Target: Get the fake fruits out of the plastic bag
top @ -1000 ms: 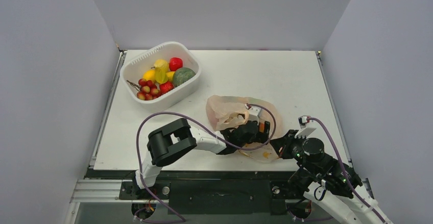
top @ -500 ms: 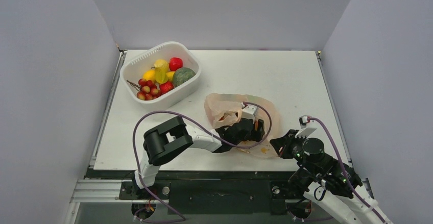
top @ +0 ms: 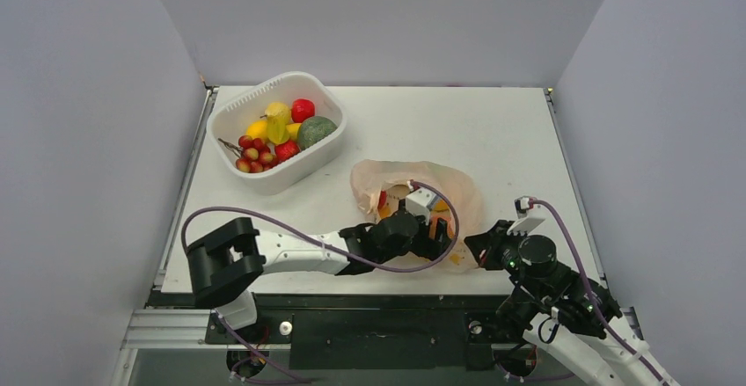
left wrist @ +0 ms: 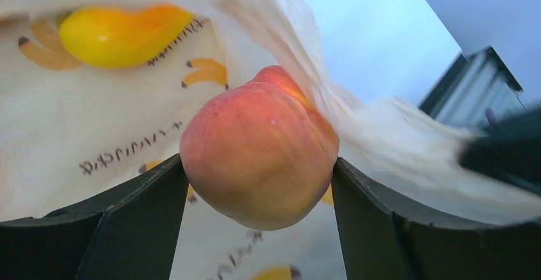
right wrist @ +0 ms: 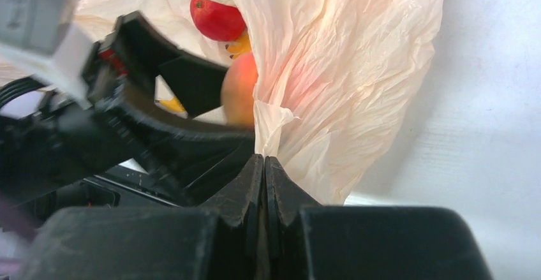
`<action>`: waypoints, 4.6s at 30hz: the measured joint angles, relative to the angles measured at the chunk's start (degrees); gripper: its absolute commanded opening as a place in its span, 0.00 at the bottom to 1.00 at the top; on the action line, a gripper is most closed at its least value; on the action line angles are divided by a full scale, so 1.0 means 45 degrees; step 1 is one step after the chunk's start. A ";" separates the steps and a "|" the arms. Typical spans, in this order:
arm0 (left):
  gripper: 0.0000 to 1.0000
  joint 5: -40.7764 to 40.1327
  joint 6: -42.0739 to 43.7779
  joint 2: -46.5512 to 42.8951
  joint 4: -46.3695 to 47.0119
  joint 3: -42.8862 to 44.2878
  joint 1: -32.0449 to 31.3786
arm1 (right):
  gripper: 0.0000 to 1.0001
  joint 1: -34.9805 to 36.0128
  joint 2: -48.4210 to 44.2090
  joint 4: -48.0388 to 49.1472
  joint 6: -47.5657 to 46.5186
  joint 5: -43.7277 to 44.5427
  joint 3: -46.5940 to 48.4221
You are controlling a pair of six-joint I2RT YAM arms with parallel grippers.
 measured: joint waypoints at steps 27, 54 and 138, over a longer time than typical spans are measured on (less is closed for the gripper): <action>0.36 0.4386 0.0665 -0.9277 -0.7713 0.2458 0.3716 | 0.00 0.0000 0.2220 0.2492 0.0238 0.1855 -0.0364; 0.49 0.2880 0.2123 -0.2380 -0.7815 0.2696 1.5232 | 0.00 -0.0126 0.4546 0.4726 -0.0525 0.1418 -0.0641; 0.35 -0.3876 -0.1904 -0.3677 -0.3827 -0.0913 0.0068 | 0.00 0.1501 0.1681 0.5178 0.2035 -0.0743 -0.1656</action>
